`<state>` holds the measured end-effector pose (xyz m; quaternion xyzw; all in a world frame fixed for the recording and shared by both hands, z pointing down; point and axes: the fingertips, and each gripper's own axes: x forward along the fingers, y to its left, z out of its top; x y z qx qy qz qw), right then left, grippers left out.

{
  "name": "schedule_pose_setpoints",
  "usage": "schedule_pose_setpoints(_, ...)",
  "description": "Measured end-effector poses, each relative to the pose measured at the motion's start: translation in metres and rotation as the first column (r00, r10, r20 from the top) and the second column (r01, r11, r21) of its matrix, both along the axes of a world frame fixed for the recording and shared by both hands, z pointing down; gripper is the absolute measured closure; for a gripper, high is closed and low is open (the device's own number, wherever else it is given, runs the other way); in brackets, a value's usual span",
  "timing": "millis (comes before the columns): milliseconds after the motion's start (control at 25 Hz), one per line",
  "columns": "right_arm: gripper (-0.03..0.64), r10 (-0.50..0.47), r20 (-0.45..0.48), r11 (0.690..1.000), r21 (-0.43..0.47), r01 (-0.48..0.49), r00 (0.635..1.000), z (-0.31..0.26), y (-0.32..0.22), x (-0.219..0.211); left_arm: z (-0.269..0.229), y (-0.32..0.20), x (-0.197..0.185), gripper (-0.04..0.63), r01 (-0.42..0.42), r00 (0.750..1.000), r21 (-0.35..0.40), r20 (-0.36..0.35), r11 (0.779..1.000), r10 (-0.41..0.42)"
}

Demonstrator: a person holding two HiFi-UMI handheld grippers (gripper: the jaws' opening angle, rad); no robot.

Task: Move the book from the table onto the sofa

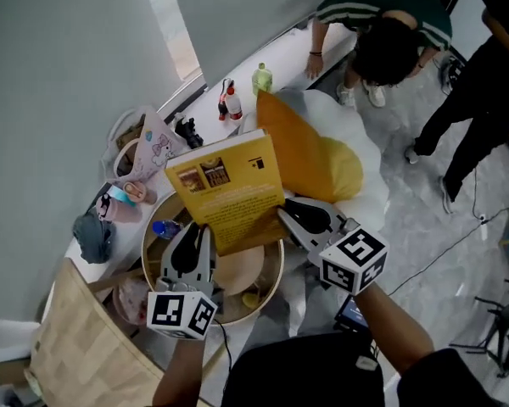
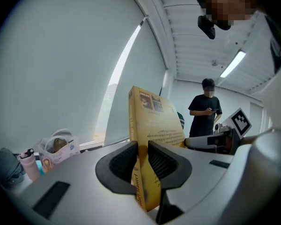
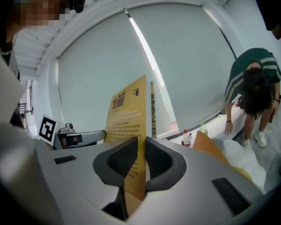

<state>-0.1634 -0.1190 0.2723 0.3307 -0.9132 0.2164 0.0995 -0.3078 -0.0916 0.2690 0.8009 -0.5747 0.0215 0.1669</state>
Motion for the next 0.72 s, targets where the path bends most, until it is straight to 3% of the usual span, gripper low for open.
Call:
schedule_pose_setpoints(280, 0.560, 0.141, 0.049, 0.990, -0.028, -0.140, 0.989, -0.007, -0.046, 0.158, -0.013, -0.067, 0.156, 0.515, -0.168, 0.985, -0.021, 0.040, 0.985, 0.169)
schedule_pose_setpoints(440, 0.560, 0.210, 0.028, 0.977, -0.040, -0.209, 0.977, -0.003, -0.064, 0.214, -0.009, -0.094, 0.211, 0.518, -0.255, 0.967, -0.026, 0.018, 0.967, 0.255)
schedule_pose_setpoints(720, 0.557, 0.325, 0.020, 0.939, -0.123, -0.320, 0.945, 0.067, -0.105, 0.380, 0.056, -0.149, 0.379, 0.523, -0.366, 0.927, -0.115, 0.036, 0.923, 0.372)
